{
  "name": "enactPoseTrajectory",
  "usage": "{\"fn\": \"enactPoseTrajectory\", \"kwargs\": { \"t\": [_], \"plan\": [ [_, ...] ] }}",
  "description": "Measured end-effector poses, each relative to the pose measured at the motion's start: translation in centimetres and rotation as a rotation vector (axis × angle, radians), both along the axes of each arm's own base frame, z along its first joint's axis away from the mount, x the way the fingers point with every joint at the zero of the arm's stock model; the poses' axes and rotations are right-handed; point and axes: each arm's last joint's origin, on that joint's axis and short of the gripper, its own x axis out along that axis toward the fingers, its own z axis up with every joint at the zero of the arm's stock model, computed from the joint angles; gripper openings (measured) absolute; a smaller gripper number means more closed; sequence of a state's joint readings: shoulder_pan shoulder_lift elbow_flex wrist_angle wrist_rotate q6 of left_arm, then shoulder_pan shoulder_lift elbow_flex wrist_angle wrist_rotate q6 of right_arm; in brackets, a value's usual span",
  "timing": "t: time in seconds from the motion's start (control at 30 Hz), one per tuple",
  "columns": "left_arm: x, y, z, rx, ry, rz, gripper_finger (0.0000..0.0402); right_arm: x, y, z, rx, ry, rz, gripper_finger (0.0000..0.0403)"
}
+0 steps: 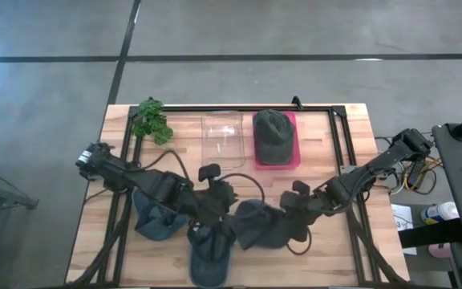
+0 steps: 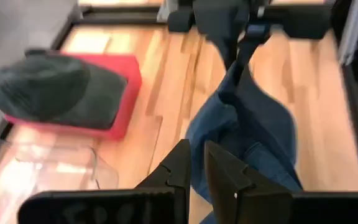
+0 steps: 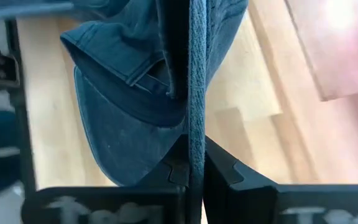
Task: Pick & Place hat
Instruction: Put the right blue cap into the transparent bin
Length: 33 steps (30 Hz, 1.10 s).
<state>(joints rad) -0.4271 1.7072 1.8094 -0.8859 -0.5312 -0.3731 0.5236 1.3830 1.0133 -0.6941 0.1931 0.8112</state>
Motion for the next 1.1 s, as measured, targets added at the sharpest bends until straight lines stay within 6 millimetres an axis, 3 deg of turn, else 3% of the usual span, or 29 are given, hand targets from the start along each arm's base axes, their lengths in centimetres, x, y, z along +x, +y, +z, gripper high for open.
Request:
{"fn": "enactPoseTrajectory", "kwargs": {
  "t": [0.2,0.33,0.53,0.7,0.9,1.1],
  "plan": [
    [1.4,-0.7,-3.5,-0.088,0.02,-0.077,0.0042,0.1,0.1,-1.5,0.071,-0.013,-0.079,0.0013],
    [2.9,-0.5,-5.6,-0.037,-0.023,-0.141,0.0042,0.3,0.3,-1.7,0.108,-0.055,-0.076,0.0013],
    [4.0,1.0,-6.4,-0.056,-0.006,-0.216,0.0042,0.4,1.0,-1.3,0.038,-0.066,0.029,0.0013],
    [4.5,1.7,-4.5,-0.109,-0.06,-0.209,0.0042,0.1,1.3,-0.5,-0.209,-0.053,0.104,0.0013],
    [4.3,2.2,-2.3,-0.328,-0.066,-0.14,0.0042,-0.1,1.0,1.1,-0.598,-0.029,0.135,0.0013],
    [3.1,2.0,-2.9,-0.403,0.07,-0.019,0.0042,0.5,1.5,1.6,-0.98,0.018,0.171,0.0013]
  ]
}}
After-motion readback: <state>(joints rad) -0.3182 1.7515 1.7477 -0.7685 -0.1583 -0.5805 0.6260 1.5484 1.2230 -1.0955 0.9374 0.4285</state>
